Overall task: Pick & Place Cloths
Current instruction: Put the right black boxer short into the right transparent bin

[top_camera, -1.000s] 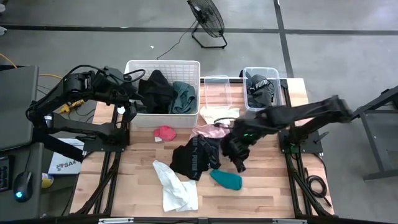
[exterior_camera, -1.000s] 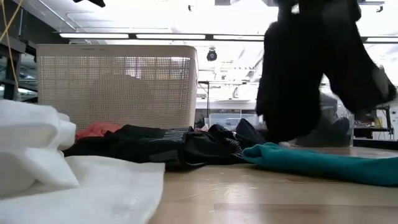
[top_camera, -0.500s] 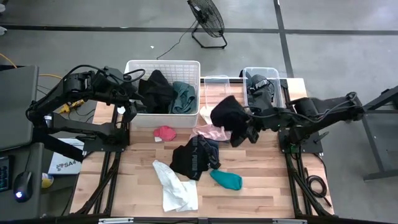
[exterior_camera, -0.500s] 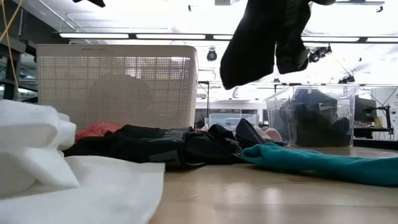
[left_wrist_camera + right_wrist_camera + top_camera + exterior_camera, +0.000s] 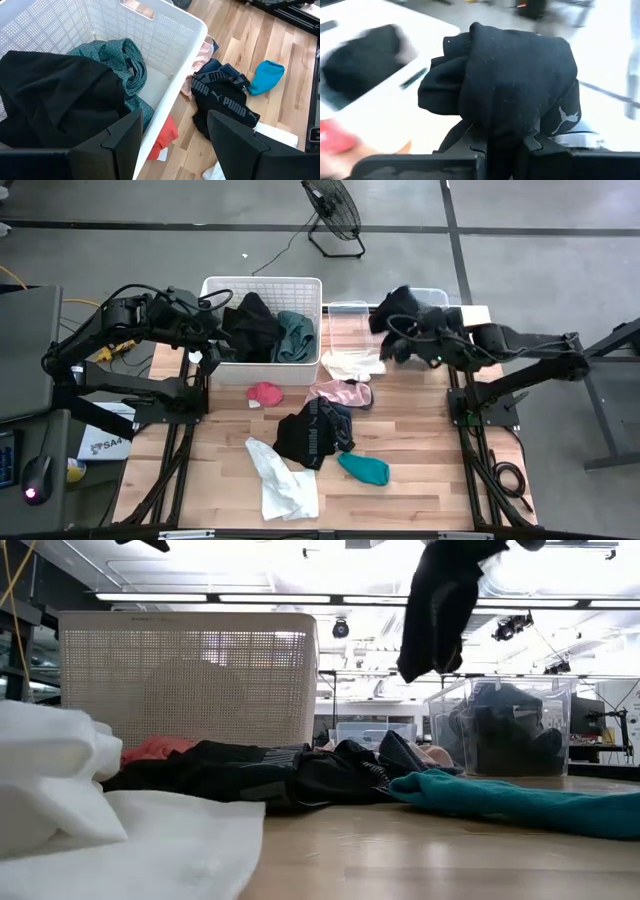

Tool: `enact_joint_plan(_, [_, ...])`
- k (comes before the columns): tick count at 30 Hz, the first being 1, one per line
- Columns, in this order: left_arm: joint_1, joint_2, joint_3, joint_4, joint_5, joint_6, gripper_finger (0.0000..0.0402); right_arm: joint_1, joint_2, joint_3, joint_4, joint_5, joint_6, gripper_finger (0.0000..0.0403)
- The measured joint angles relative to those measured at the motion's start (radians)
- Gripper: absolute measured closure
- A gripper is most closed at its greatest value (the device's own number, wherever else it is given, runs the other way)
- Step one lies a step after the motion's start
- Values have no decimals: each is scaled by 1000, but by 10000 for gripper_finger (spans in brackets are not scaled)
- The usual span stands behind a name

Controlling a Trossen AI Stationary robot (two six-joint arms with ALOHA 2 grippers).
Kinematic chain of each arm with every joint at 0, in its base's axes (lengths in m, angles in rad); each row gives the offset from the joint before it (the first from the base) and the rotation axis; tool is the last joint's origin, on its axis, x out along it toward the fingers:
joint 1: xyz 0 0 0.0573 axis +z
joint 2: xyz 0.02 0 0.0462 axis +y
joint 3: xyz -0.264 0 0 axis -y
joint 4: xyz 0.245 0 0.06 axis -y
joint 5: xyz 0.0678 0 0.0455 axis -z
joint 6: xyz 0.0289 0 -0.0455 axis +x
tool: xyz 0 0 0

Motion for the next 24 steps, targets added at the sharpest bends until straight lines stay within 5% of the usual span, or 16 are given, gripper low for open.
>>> enact_joint_plan(12, [0,0,0,1,-19,-23,186,-326,6,0,-184,27,-80,373])
enact_joint_plan(24, [0,1,0,2,-30,-44,186,-560,117,0,-205,-155,-418,373])
